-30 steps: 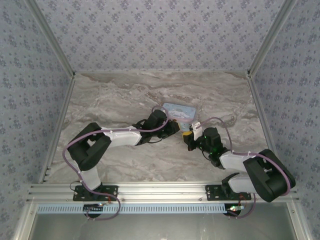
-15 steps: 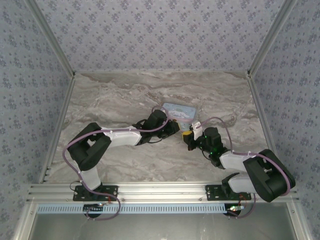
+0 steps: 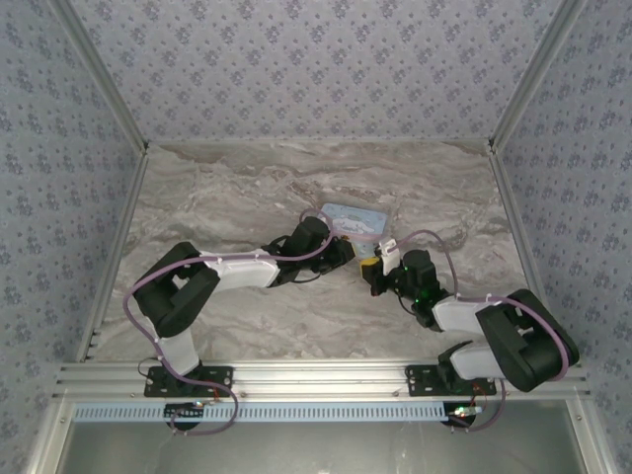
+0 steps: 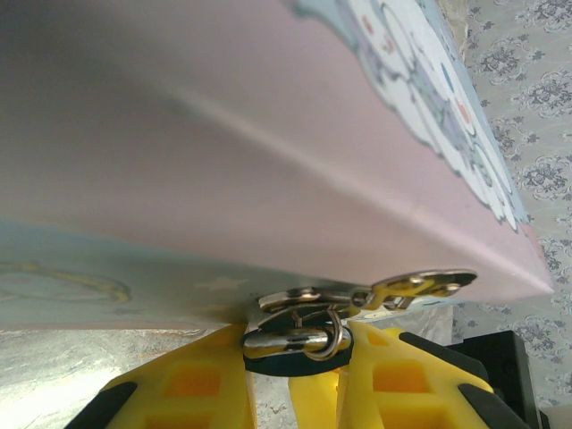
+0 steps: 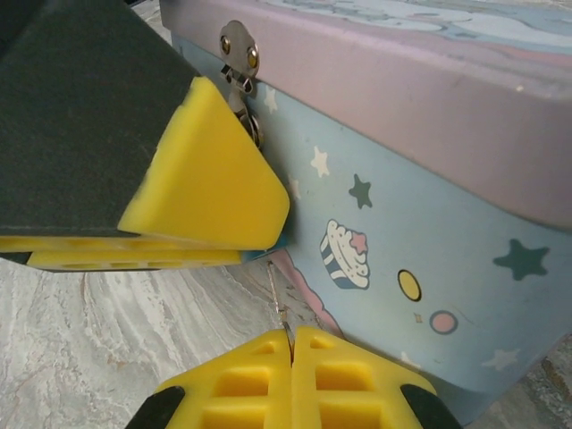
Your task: Unlock a padlock with a key
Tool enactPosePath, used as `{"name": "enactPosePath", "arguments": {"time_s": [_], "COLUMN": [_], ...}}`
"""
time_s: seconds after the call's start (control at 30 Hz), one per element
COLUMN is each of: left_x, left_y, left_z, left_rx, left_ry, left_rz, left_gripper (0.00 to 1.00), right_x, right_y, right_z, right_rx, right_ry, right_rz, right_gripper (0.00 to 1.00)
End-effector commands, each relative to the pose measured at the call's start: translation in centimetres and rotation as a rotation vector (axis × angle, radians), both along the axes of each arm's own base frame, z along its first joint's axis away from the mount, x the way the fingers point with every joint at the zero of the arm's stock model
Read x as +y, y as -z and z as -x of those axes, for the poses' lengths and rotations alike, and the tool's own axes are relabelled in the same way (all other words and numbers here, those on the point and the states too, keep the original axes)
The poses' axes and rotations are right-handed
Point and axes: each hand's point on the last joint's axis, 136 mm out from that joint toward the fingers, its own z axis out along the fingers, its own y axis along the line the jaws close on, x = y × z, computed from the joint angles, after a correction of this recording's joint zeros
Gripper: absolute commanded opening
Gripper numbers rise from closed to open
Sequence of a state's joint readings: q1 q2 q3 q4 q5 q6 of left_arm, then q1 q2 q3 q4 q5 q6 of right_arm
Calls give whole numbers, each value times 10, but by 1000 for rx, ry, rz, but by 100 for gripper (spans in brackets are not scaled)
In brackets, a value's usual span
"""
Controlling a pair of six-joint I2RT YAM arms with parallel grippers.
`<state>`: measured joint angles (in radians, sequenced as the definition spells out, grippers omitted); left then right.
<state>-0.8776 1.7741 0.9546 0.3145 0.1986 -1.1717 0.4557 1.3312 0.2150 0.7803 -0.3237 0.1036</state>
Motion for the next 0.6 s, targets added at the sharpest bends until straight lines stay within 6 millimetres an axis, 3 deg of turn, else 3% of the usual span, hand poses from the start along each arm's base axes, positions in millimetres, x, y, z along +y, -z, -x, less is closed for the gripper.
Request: {"name": "enactPosePath", "arguments": {"time_s": [0.0,0.57], "left_x": [-6,-5], "left_y": [-32,-29], "left_z": [2,1], "left_rx": [-50,-53], "left_ry": [25,20], "left_rz": [71,69], "left_gripper": [20,20], "right_x": [6,-4], "right_y": [-19,-5], "right_z": [-10,3], "right_rx": [-41,0], "right_ry": [-7,7], "right_rz": [-52,-19], "right_gripper": [0,0]}}
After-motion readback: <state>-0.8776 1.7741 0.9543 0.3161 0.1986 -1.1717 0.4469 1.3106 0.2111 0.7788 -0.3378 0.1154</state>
